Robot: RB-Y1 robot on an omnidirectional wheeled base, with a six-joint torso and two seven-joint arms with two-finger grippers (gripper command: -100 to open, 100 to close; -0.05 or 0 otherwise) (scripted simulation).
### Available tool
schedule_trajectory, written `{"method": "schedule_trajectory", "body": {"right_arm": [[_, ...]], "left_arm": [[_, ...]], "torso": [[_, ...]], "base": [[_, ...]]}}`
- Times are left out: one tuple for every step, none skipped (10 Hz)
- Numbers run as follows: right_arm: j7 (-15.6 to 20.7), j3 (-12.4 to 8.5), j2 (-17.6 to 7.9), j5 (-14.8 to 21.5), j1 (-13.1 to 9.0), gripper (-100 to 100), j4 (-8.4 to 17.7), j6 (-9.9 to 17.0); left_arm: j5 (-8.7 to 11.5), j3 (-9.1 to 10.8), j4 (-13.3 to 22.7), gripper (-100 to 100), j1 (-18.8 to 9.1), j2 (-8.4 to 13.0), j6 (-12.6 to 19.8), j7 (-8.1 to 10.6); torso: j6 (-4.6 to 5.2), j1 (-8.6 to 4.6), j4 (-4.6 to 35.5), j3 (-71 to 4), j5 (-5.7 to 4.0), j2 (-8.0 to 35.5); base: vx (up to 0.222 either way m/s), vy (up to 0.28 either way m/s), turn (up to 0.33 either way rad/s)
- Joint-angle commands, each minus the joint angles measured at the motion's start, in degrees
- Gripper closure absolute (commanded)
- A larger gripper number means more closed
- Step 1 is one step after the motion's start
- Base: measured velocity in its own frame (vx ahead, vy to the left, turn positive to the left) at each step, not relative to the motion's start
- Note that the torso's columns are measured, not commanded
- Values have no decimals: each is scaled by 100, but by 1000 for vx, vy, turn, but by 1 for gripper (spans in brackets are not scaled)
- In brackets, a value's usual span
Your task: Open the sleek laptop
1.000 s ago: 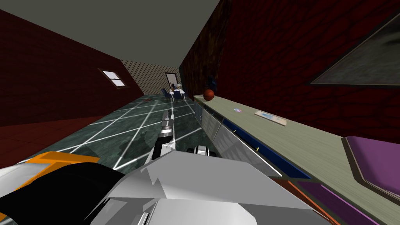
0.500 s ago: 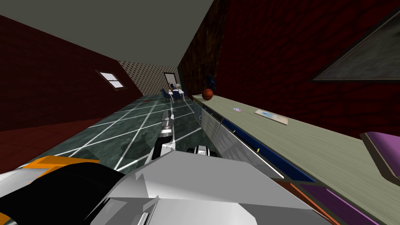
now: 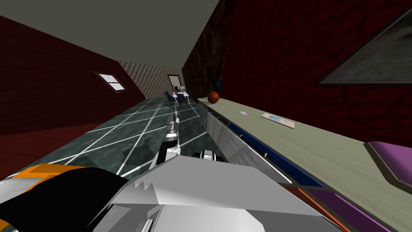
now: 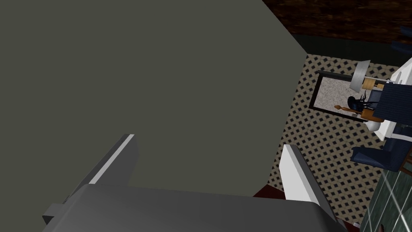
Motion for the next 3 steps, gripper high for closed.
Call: {"method": "schedule_trajectory", "body": {"right_arm": [[-1, 8, 2, -1, 0, 0, 2, 4], [-2, 11, 3, -1, 0, 0, 2, 6], [-2, 10, 3, -1, 0, 0, 2, 6]], "left_arm": [[0, 0, 0, 0, 0, 0, 0, 0], [0, 0, 0, 0, 0, 0, 0, 0], [0, 0, 0, 0, 0, 0, 0, 0]], "torso": [[0, 5, -1, -2, 3, -2], [0, 6, -1, -1, 0, -3], [-1, -1, -2, 0, -7, -4]], "base": [[0, 0, 0], [0, 0, 0], [0, 0, 0]]}}
